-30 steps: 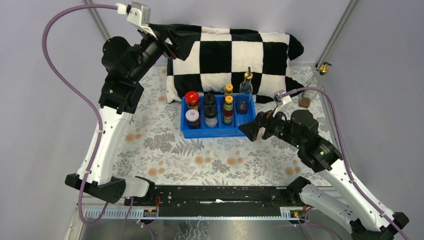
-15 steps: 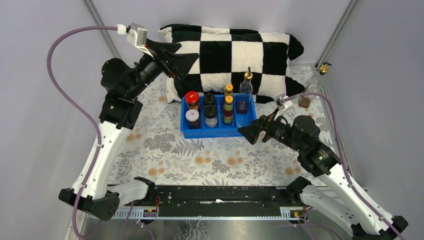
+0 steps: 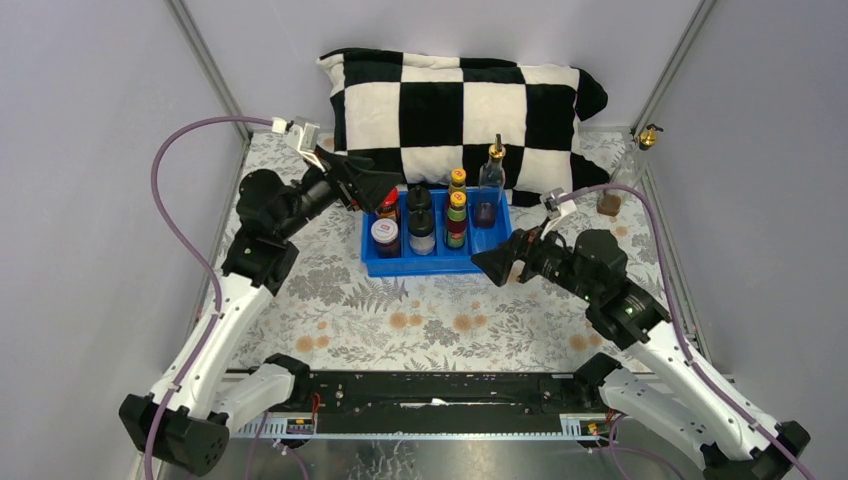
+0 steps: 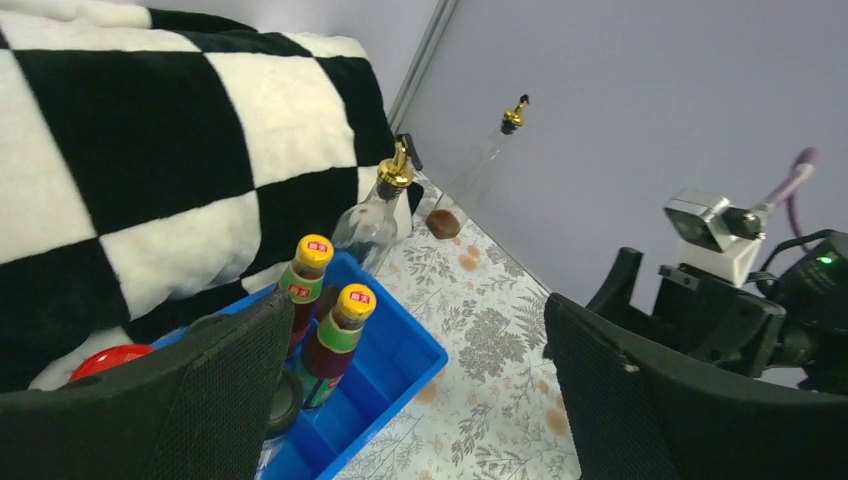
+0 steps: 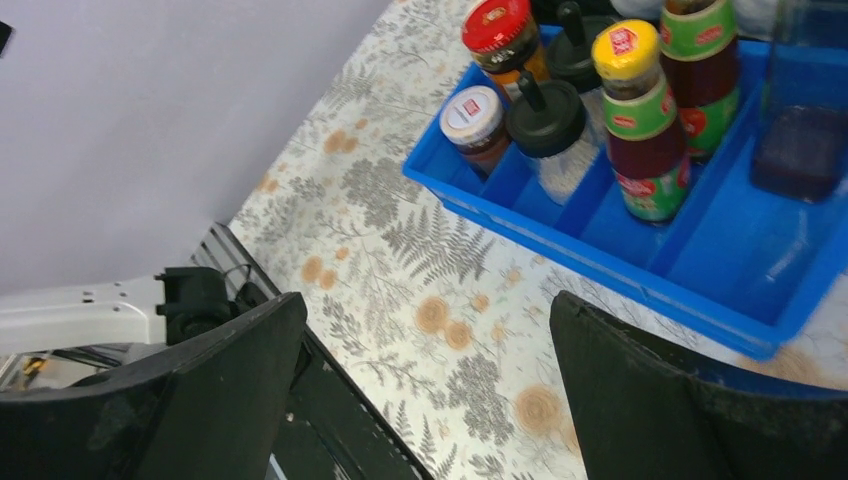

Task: Organize the condiment bottles
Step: Pick up the bottle from the corner of the board.

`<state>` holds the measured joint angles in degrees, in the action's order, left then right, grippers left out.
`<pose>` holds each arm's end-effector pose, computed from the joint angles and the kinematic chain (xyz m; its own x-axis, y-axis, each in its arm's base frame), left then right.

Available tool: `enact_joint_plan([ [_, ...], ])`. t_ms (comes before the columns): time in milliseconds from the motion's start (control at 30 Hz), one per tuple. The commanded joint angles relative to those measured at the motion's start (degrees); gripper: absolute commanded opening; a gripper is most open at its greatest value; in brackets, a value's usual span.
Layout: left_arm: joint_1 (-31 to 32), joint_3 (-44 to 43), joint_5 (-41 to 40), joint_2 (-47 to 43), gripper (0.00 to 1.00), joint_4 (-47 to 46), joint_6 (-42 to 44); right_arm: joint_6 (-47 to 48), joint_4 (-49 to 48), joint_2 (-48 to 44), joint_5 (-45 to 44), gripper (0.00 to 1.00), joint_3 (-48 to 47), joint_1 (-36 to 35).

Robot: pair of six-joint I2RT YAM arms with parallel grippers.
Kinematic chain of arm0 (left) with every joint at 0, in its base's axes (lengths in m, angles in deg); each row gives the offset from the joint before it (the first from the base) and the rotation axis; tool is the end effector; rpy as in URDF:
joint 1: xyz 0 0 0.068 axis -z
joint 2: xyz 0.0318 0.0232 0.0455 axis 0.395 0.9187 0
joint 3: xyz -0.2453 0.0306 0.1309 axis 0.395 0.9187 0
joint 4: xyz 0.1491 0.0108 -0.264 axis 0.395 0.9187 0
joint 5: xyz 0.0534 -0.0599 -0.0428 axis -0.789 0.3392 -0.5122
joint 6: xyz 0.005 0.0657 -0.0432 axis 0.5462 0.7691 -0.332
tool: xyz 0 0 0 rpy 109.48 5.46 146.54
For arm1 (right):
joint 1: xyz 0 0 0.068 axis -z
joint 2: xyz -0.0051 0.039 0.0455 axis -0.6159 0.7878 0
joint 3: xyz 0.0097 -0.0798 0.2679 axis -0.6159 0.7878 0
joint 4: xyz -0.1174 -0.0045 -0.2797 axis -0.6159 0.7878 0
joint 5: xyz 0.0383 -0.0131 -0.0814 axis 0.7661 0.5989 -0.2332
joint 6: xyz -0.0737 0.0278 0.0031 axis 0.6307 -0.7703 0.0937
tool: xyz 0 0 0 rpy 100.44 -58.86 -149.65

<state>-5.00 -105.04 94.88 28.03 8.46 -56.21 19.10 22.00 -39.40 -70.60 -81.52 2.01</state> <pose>0.2666 -0.1211 0.4324 -0.2114 -0.3842 -0.8987 0.6973 0.5851 -0.4141 0.1895 0.1576 0.3450 -0.4001 0.2473 -0.8825 -0.6541 0.5974 0.4640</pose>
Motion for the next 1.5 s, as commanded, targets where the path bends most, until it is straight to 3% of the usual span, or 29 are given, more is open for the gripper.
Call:
enact_joint_plan([
  [0, -0.24, -4.3, -4.06, -4.09, 0.99, 5.72, 3.66, 4.79, 9.47, -5.24, -5.2, 1.0, -5.16, -0.38],
  [133, -0.24, -10.57, -7.99, -5.81, 0.99, 17.51, 6.58, 6.54, 17.59, -10.1, -7.45, 1.0, -7.73, -0.38],
  [267, -0.24, -13.58, -8.89, -6.77, 0.99, 21.77, 7.88, 7.65, 20.56, -10.95, -8.0, 1.0, -8.69, -0.42],
  [500, -0.24, -8.13, -3.52, -2.71, 0.99, 15.45, 5.82, 2.54, 5.26, -1.56, -0.44, 1.0, -7.21, -0.38],
  [700, -0.24, -5.56, -4.79, -5.59, 0.99, 15.0, 4.79, 5.19, 7.58, -1.95, -4.83, 1.0, -9.4, -0.38],
  [767, -0.24, -2.98, -1.69, -5.46, 0.99, 9.05, 2.61, 3.41, 3.96, 1.38, -0.79, 1.0, -9.77, -0.44],
  [833, -0.24, -3.88, 0.73, -3.26, 0.99, 8.87, 1.32, 2.79, 3.35, 5.42, 1.19, 1.0, -11.71, -0.38],
  [967, -0.24, -4.22, -3.09, -4.96, 0.99, 16.6, 4.82, 8.65, 10.56, 3.18, -7.6, 1.0, -13.88, -0.38],
  [1100, -0.24, -1.17, -9.74, -6.83, 0.99, 22.21, 6.42, 14.35, 18.65, 3.52, -25.6, 1.0, -16.56, -0.38],
  [1267, -0.24, 3.11, -11.46, -7.52, 0.99, 25.49, 5.3, 16.27, 24.9, 11.83, -49.78, 1.0, -24.12, 3.14],
  [1367, -0.24, 6.01, -12.47, -9.65, 0.99, 25.13, 4.74, 13.6, 26.46, 17.6, -53.99, 1.0, -27.61, 11.64],
  [1467, -0.24, 7.61, -11.57, -10.85, 0.99, 24.32, 4.19, 10.51, 23.94, 21.61, -52.16, 1.0, -26.84, 19.59],
])
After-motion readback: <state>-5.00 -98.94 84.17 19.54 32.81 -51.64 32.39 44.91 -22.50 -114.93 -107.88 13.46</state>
